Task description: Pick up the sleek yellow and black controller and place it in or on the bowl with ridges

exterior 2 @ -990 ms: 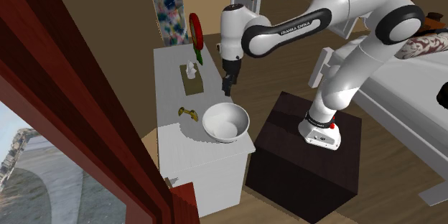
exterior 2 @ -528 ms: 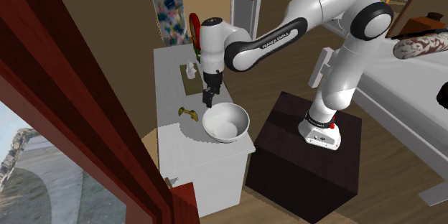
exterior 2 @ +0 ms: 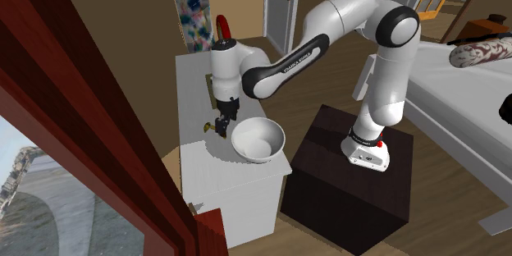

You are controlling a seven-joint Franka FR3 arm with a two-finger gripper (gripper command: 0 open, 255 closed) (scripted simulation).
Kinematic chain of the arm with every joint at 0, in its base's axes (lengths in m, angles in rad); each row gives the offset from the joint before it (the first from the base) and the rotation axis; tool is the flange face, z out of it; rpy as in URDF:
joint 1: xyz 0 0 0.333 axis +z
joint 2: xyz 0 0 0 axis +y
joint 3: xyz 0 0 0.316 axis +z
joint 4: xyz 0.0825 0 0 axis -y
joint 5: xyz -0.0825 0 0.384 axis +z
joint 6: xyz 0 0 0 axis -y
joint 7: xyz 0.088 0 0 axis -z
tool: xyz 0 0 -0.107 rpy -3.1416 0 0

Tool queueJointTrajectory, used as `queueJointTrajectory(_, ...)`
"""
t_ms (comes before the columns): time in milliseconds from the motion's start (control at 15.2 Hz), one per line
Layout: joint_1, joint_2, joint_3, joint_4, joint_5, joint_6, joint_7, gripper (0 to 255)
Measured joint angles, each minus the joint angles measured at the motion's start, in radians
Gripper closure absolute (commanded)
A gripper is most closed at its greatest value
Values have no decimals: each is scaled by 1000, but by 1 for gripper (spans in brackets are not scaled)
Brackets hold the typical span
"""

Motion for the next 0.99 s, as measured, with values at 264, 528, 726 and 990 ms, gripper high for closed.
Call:
queueJointTrajectory(264, 7, 33, -4, -17, -21, 46, 14, 0)
queueJointTrajectory(528, 9, 42, -6, -27, -27, 64, 19, 0)
queueJointTrajectory(726, 9, 42, -6, -27, -27, 64, 19, 0)
queueJointTrajectory(990, 9, 42, -6, -27, -27, 64, 19, 255)
